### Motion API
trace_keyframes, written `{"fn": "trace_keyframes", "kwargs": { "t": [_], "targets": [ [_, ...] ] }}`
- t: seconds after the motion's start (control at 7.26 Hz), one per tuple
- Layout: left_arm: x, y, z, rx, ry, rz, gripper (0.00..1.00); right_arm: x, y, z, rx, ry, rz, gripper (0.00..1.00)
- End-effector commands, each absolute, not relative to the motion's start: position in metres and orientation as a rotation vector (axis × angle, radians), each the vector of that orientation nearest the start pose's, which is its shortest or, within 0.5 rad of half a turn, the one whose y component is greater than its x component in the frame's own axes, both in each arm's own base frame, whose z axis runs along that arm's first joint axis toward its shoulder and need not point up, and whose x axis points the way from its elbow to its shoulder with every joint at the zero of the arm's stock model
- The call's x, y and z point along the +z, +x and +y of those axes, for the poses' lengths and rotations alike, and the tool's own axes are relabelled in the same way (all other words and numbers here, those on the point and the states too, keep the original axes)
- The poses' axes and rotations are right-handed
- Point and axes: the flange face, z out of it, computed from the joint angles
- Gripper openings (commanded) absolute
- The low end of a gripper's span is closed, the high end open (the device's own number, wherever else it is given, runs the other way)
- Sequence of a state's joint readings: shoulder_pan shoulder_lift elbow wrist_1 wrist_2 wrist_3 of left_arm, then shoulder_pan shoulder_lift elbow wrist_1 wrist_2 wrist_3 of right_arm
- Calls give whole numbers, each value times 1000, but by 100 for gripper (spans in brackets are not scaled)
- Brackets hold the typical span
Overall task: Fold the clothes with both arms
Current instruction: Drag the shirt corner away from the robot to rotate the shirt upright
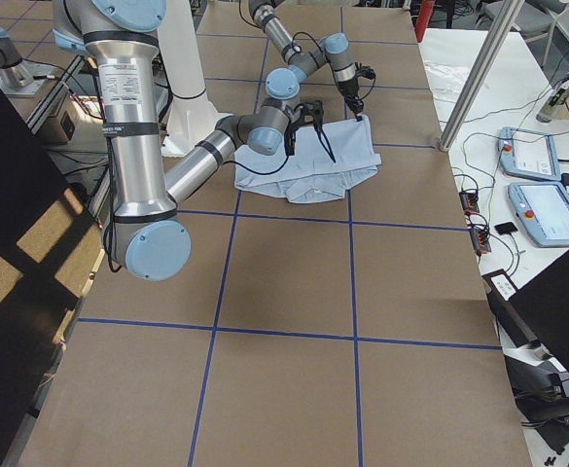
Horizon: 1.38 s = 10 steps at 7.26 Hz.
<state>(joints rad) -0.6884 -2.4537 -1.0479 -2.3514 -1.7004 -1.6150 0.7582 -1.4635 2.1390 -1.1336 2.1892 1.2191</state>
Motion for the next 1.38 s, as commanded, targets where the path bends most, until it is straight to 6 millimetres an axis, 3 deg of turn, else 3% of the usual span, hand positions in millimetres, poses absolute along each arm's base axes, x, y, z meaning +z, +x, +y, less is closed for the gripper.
{"fn": "trace_keyframes", "kwargs": {
  "t": [0.0,0.14,0.41,0.69,1.24],
  "targets": [
    [243,568,-653,-568,343,1179,0,286,-289,-377,16,94,-1199,100],
    [238,576,-664,-578,383,1204,0,286,-289,-378,18,94,-1198,100],
    [237,578,-666,-572,394,1210,0,284,-293,-382,18,97,-1199,100],
    [241,566,-676,-587,403,1204,0,284,-297,-385,18,99,-1199,100],
    [244,562,-680,-593,405,1197,0,286,-297,-386,19,97,-1196,100]
  ]
}}
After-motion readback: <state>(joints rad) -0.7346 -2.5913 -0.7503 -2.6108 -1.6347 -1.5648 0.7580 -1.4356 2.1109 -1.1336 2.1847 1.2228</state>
